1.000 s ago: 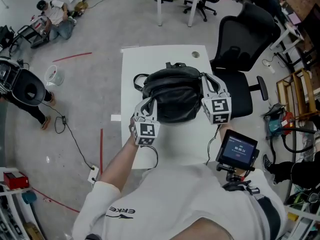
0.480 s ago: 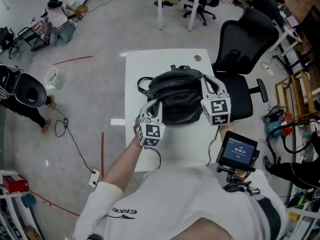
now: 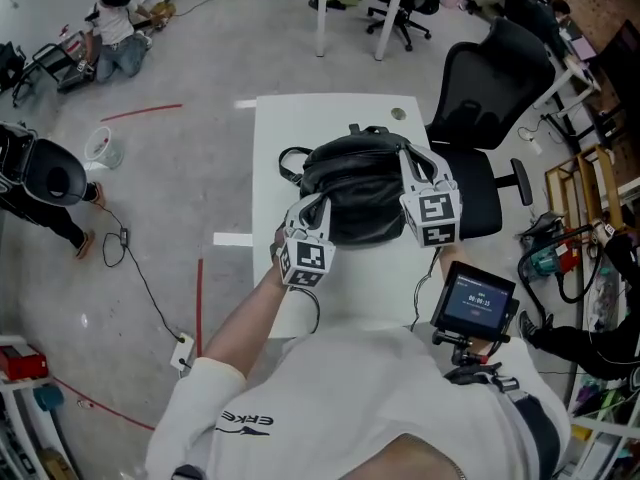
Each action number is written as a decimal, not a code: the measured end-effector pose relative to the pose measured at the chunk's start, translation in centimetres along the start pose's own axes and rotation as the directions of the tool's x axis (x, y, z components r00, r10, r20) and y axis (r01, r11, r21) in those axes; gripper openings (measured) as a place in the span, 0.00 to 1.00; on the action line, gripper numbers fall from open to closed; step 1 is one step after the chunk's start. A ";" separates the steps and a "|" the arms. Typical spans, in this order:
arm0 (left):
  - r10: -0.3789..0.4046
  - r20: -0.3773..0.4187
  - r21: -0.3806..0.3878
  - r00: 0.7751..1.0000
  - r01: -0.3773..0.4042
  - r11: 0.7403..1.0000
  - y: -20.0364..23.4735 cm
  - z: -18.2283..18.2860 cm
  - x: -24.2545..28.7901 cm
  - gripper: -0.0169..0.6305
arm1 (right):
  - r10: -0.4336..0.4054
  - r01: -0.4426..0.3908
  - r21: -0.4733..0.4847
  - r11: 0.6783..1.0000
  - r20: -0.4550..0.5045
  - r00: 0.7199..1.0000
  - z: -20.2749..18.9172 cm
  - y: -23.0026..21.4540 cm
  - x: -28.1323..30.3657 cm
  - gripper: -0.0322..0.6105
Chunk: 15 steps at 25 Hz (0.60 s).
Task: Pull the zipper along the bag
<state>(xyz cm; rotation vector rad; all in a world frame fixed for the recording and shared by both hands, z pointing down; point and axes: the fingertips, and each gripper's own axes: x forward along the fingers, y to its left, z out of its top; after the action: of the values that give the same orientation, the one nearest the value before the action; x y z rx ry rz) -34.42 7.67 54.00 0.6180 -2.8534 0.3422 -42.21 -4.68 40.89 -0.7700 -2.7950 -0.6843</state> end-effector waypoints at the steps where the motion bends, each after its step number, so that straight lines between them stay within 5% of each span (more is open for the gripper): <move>1: -0.004 0.005 0.000 1.000 0.004 1.000 0.2 -0.2 -0.4 0.05 | 0.002 -0.002 -0.010 1.000 -0.002 1.000 0.3 0.7 0.1 0.08; 15: -0.032 0.033 -0.006 0.999 0.033 0.999 0.4 -0.7 -1.1 0.04 | 0.056 -0.060 -0.106 0.993 -0.041 0.998 2.4 5.1 2.2 0.08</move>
<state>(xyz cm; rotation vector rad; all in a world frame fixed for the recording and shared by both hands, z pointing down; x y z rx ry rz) -33.57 8.64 54.32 0.6741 -2.8706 0.3204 -41.49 1.31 41.35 -0.8445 -2.7084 -0.8359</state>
